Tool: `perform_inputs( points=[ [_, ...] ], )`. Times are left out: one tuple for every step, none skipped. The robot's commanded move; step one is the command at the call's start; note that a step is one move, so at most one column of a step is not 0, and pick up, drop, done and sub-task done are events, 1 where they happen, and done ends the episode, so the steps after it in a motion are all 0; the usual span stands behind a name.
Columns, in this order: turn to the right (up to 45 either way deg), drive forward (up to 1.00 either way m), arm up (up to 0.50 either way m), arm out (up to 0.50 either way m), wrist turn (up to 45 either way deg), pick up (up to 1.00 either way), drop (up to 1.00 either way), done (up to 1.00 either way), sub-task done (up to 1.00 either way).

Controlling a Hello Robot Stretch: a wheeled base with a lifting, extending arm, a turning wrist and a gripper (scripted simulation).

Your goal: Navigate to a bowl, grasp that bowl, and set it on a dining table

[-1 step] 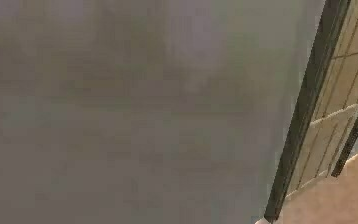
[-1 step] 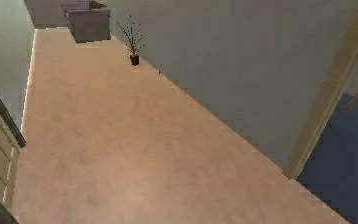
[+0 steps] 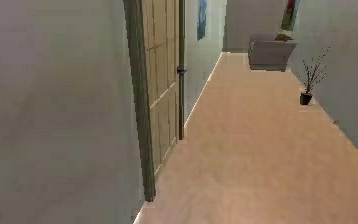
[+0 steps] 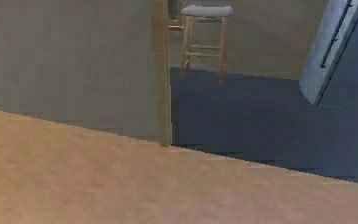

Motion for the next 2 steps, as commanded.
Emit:
perform_inputs(
  points=[
    [45.0,0.00,0.00,0.00,0.0,0.00,0.00,0.00,0.00],
    [45.0,0.00,0.00,0.00,0.0,0.00,0.00,0.00,0.00]
  ],
)
